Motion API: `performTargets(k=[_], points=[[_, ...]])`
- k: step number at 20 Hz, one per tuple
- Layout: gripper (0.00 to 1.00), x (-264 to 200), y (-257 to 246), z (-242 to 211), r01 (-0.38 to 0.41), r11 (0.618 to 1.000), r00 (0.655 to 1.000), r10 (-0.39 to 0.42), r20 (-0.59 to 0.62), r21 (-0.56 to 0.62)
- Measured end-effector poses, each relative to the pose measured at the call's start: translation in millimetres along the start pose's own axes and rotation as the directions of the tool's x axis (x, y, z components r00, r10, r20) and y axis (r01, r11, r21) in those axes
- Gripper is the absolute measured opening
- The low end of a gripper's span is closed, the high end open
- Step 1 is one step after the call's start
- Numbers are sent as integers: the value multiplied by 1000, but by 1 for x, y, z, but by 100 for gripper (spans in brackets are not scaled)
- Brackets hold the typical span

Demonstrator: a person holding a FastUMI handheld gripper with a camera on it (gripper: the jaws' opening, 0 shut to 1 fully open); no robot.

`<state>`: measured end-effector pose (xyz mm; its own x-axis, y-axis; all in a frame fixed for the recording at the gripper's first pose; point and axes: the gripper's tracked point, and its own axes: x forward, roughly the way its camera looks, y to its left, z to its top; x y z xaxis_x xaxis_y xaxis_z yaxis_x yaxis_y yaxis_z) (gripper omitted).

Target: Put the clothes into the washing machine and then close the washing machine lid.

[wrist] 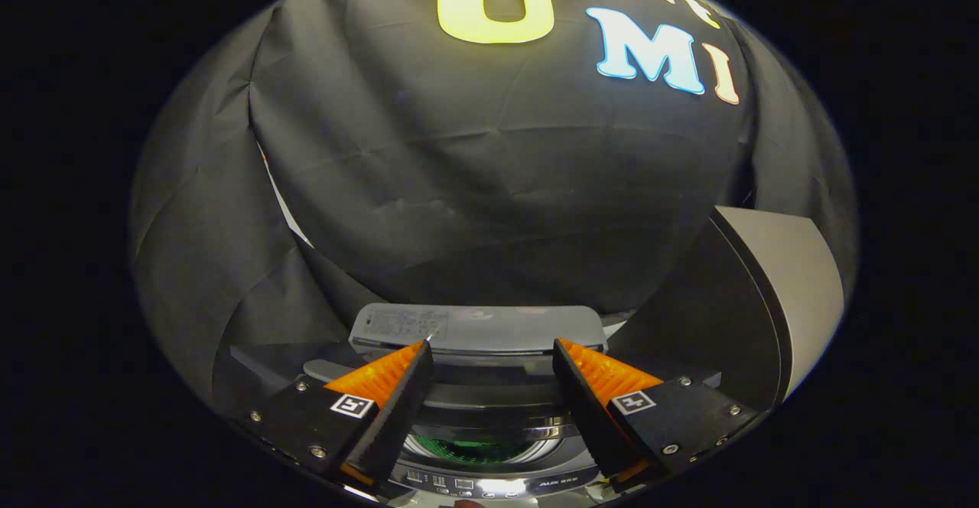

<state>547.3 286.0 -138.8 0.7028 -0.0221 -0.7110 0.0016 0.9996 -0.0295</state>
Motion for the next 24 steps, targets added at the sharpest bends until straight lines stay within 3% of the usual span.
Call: performTargets(k=[6,10,16,19,24], points=[[96,-8,4,-36,-48,998,998,50,-43,48],[97,-22,-3,-35,-79,997,997,79,-7,5],[96,-84,-54,-24,-128,991,982,131,139,-28],[96,-125,-83,-39,-147,989,965,150,217,-30],[96,-197,-142,-85,-101,992,938,118,327,-69]])
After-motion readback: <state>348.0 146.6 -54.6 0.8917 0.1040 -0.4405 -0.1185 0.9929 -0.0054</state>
